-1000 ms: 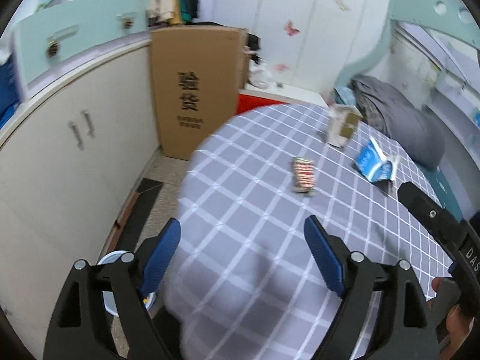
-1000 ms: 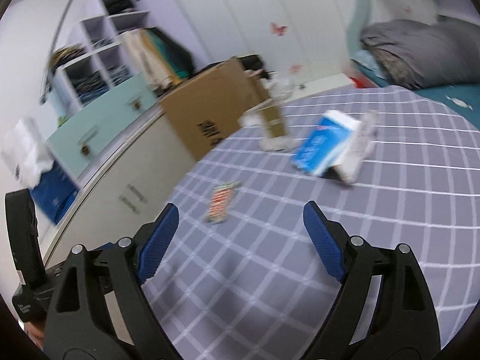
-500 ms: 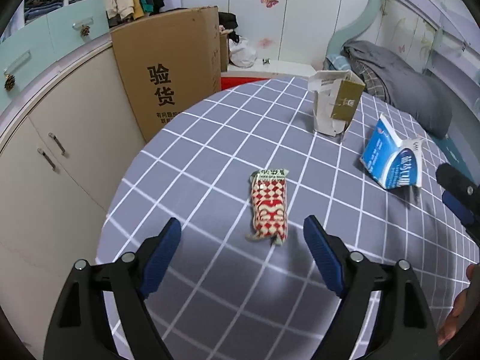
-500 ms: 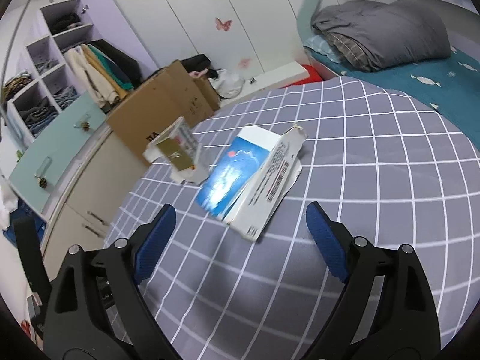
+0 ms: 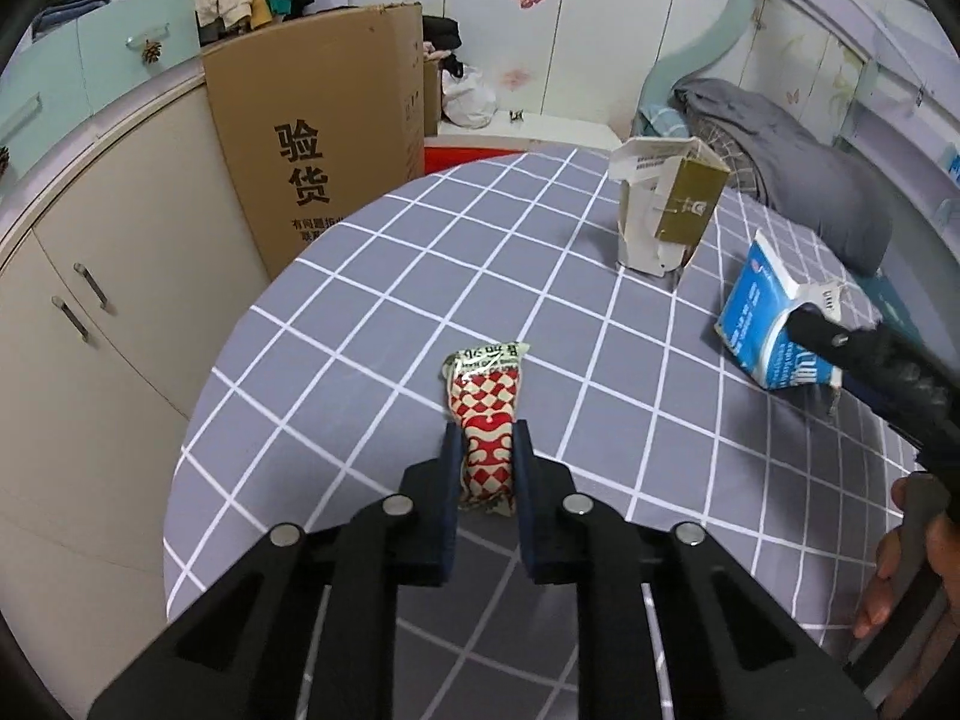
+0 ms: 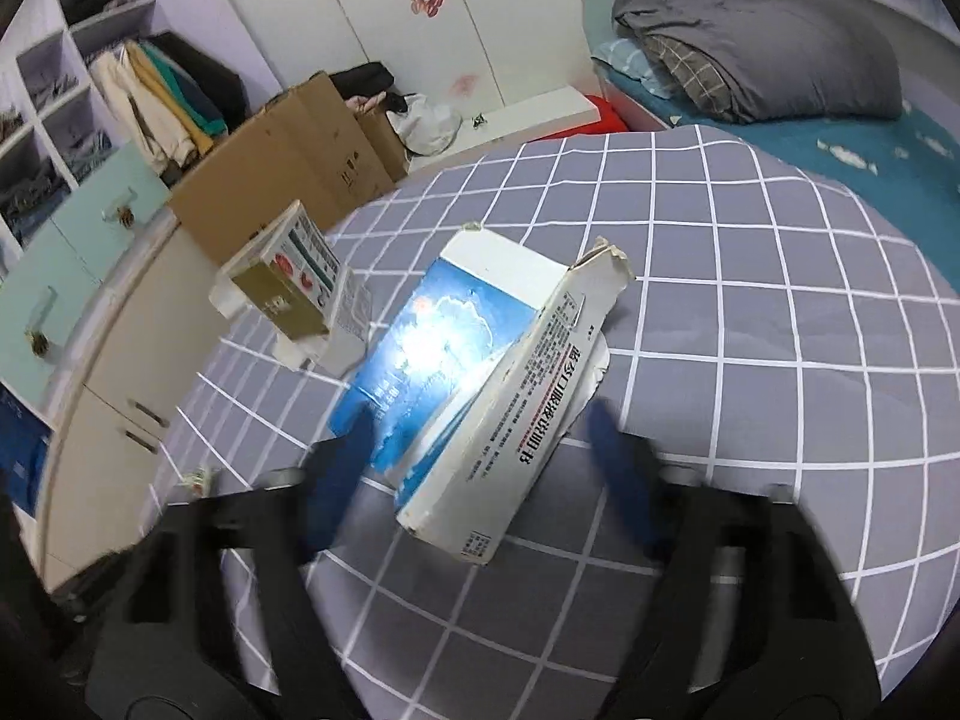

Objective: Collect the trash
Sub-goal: 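Grasp the red-and-white snack with the left tool while the right tool grasps the blue-white box, then carry both items to the wastebasket while opening the right tool to drop the box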

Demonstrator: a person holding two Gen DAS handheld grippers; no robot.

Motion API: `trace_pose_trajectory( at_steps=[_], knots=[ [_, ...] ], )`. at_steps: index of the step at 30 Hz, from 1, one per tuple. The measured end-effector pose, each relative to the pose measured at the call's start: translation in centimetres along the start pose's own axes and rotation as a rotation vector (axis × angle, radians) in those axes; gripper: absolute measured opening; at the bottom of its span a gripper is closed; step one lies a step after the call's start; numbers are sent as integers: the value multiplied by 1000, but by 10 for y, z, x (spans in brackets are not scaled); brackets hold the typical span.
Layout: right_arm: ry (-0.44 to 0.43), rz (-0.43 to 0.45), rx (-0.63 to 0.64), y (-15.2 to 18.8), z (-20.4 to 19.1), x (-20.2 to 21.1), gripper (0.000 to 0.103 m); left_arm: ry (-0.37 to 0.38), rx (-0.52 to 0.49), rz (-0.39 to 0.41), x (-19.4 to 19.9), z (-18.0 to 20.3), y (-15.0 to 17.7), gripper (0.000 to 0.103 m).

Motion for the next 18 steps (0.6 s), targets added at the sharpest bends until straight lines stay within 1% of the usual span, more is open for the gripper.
trace_pose_trajectory(
  at_steps=[3, 5, 11, 15, 18],
  knots=[
    [-46, -18, -26, 3, 4, 3, 34, 2, 6, 34, 12, -2, 3, 14],
    [-88, -29, -35, 8, 5, 8, 30, -2, 1, 59, 23, -3, 6, 14],
    [-160, -35, -6, 30, -6, 29, 28, 25, 5, 107, 52, -7, 13, 14],
    [-207, -41, 23, 49, -24, 47, 27, 24, 12, 134, 71, -16, 24, 14],
    [-246, -51, 56, 69, -45, 62, 27, 12, 22, 152, 85, -27, 35, 14]
  ],
)
Point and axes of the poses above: each gripper's, at about its wrist camera, not at the fingertips, and x roughly against the way its jaws point, z to its right, y to its underside, the point moved 8 cm from there along -x, roughly the way its jaws point, and after that the axes turned 12 degrees about -x, right-handed, at the moved point
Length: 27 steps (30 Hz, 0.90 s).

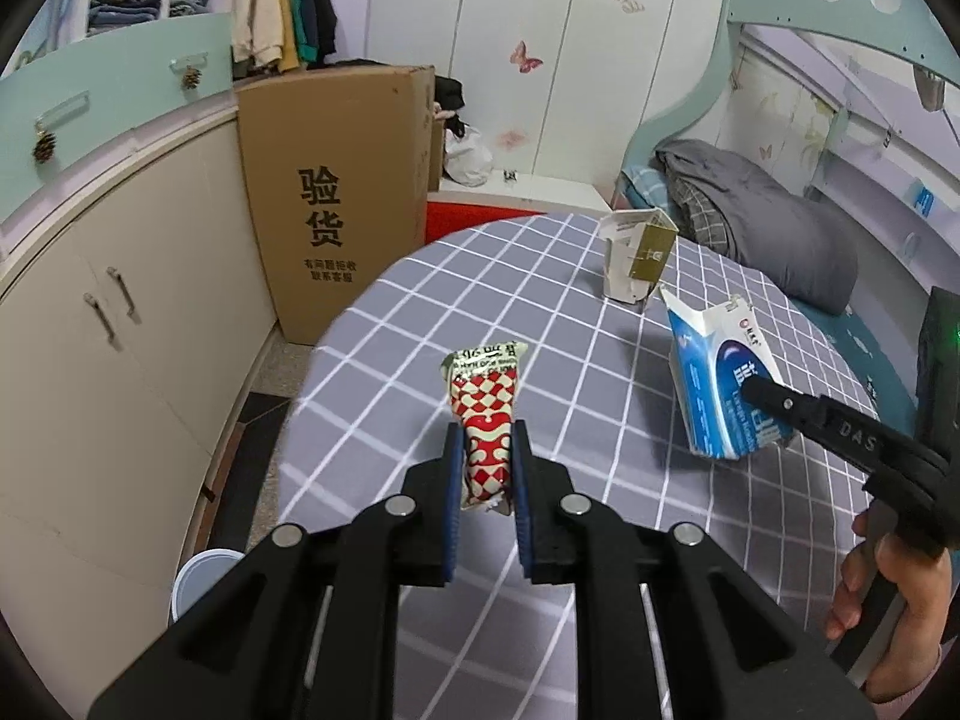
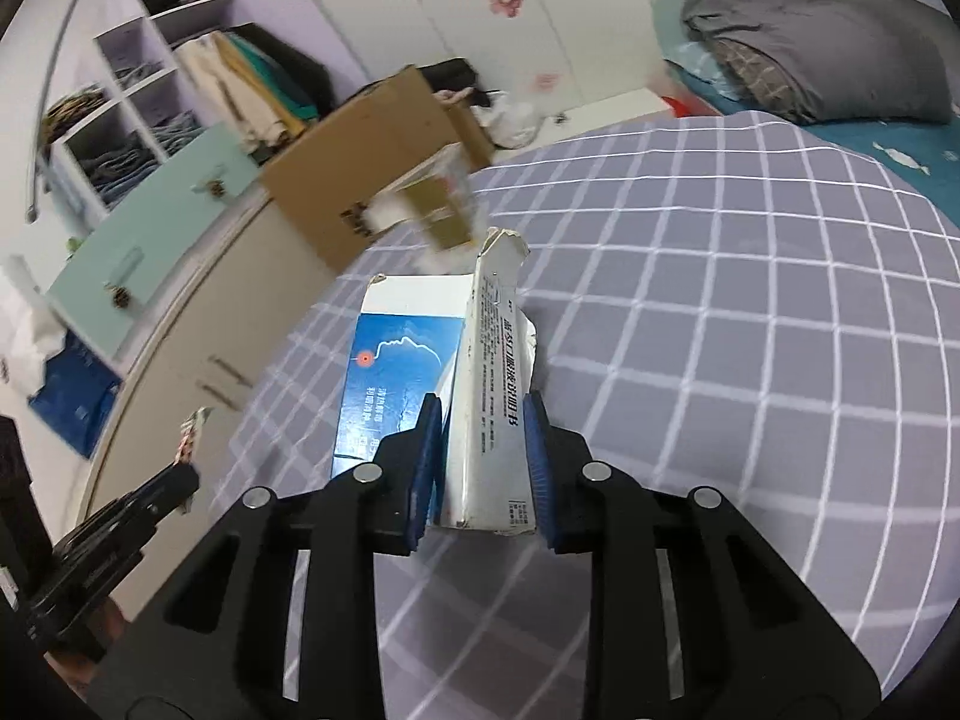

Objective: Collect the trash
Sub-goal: 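Carry both items to the wastebasket while opening the right tool to drop the box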

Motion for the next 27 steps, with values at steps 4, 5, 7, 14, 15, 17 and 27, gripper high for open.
trace_pose_trajectory(
  at_steps=[4, 5, 7, 14, 15, 17, 27],
  knots=[
    [-46, -24, 37, 22, -32, 3, 27, -25, 13, 28, 25, -18, 15, 14],
    [-58, -33, 46, 29, -41, 3, 27, -28, 21, 32, 29, -23, 18, 14],
    [-83, -52, 70, 42, -62, 1, 27, -33, 44, 39, 40, -37, 26, 14],
    [-169, -130, 176, 93, -142, -16, 27, -82, 118, 61, 79, -91, 57, 14],
    [-181, -146, 195, 103, -156, -20, 27, -93, 129, 64, 84, -101, 62, 14],
    [-198, -169, 218, 118, -174, -28, 27, -121, 149, 67, 93, -116, 73, 14],
    [-235, -326, 331, 204, -252, -85, 28, -205, 291, 30, 110, -208, 141, 14]
  ],
)
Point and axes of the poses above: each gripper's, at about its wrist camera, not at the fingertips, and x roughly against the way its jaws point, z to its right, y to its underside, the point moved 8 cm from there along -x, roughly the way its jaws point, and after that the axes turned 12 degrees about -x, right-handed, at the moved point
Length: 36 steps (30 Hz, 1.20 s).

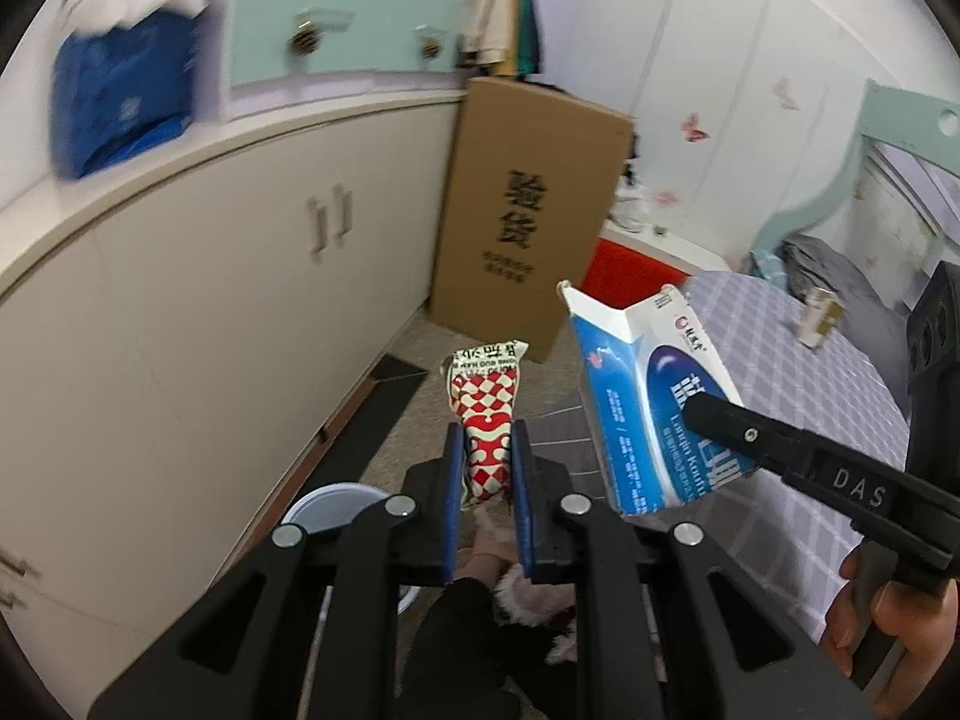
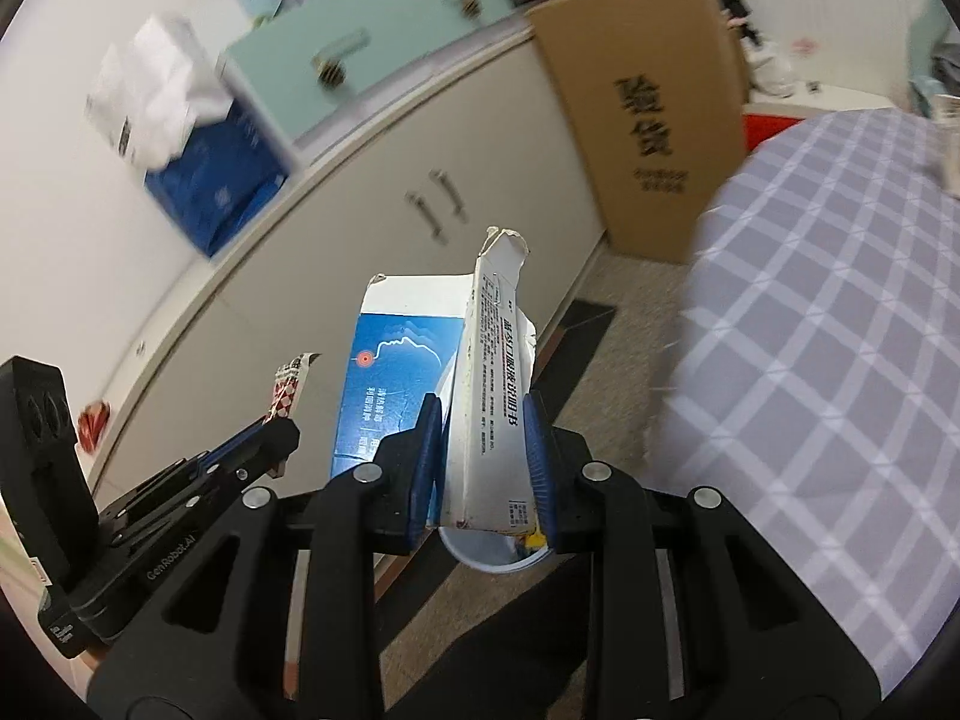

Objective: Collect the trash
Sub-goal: 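Carry both items to the wastebasket while opening the right tool to drop the box, then open the left tool to drop the red-and-white snack into the wastebasket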

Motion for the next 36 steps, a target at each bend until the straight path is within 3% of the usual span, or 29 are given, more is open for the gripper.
trace_pose_trajectory(
  at_steps=[14, 16, 17, 20, 26, 36],
  knots=[
    [-1, -183, 104, 49, -57, -126, 29, -86, 203, -110, -41, -125, 59, 14],
    [-11, -171, 118, 51, -59, -143, 38, -104, 226, -128, -48, -139, 67, 14],
    [15, -158, 127, 52, -57, -151, 62, -116, 236, -137, -51, -146, 70, 14],
    [49, -158, 176, 60, -58, -167, 66, -149, 252, -172, -63, -162, 81, 14],
    [70, -172, 167, 71, -49, -172, 66, -144, 266, -220, -83, -168, 96, 14],
    [67, -171, 138, 70, -42, -164, 70, -125, 246, -238, -97, -153, 94, 14]
  ],
)
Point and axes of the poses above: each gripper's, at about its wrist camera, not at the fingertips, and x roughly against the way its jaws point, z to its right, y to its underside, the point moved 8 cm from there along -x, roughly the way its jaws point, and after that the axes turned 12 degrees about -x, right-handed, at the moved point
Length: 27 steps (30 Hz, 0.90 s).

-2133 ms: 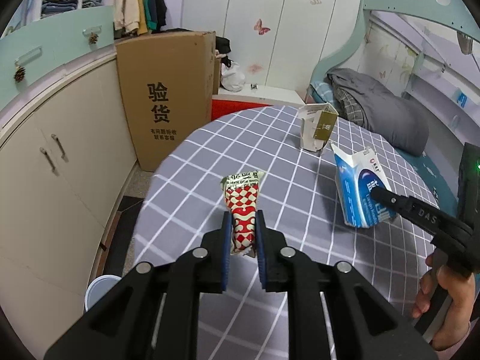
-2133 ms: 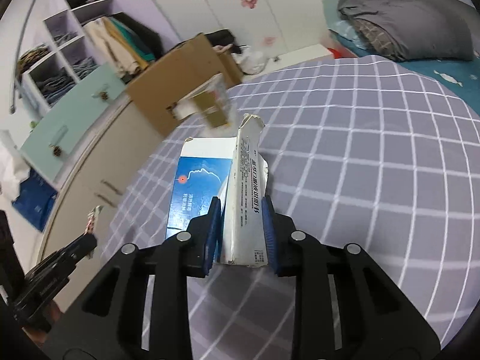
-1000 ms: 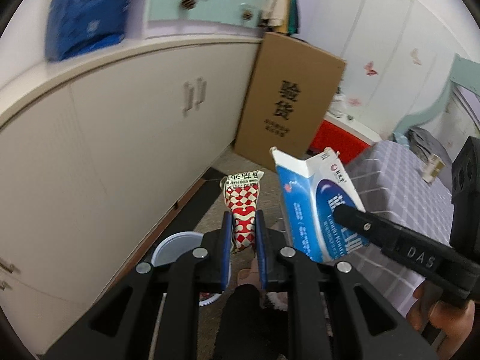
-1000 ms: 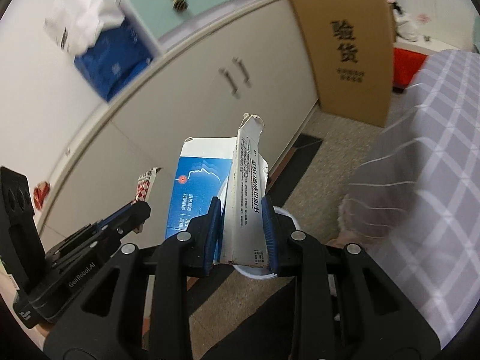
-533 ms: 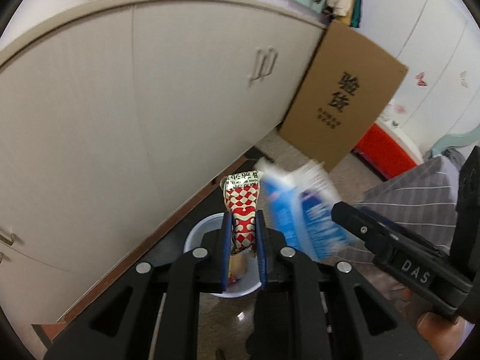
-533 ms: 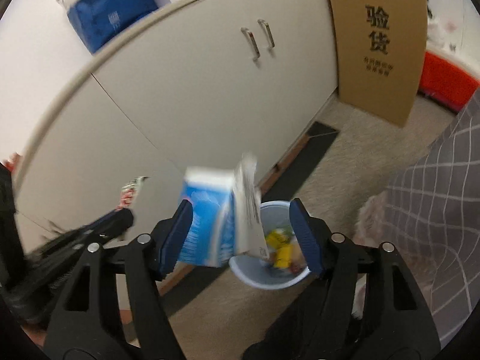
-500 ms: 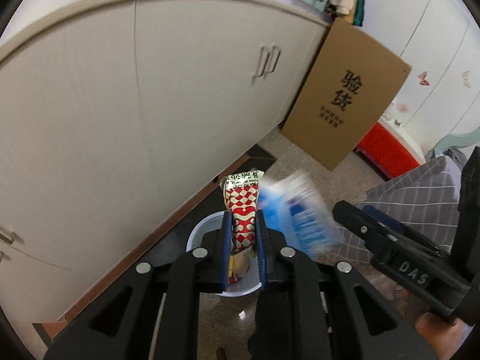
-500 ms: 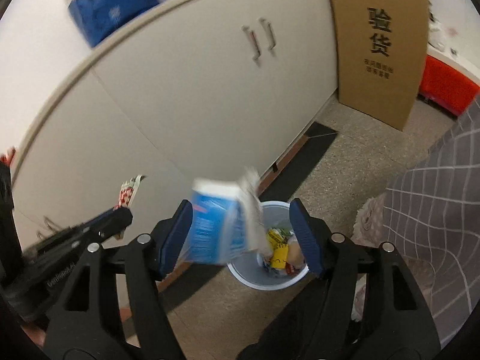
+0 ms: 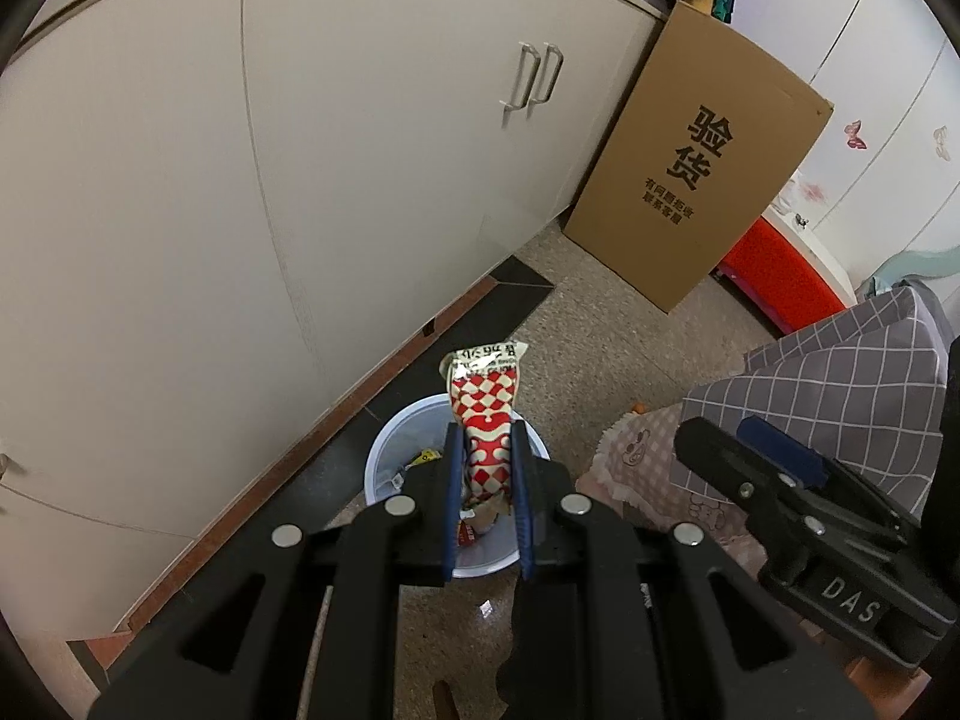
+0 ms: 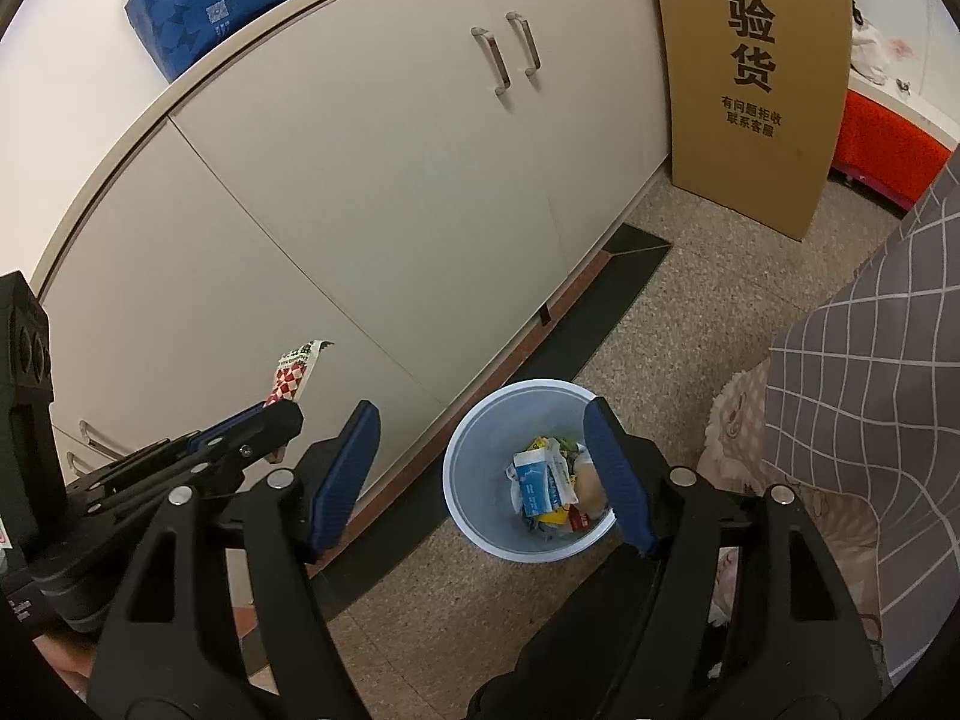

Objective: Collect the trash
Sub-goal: 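Open the left tool to drop the red-and-white snack into the wastebasket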

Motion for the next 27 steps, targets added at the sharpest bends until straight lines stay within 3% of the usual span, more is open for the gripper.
trace_pose_trajectory(
  at_steps=[15, 27],
  knots=[
    [-15, 66, -29, -8, 7, 23, 72, 7, -27, -12, -3, 8, -1, 15],
    [-35, 70, -55, -10, 12, 27, 72, 1, -47, -19, -8, 14, -7, 15]
  ],
)
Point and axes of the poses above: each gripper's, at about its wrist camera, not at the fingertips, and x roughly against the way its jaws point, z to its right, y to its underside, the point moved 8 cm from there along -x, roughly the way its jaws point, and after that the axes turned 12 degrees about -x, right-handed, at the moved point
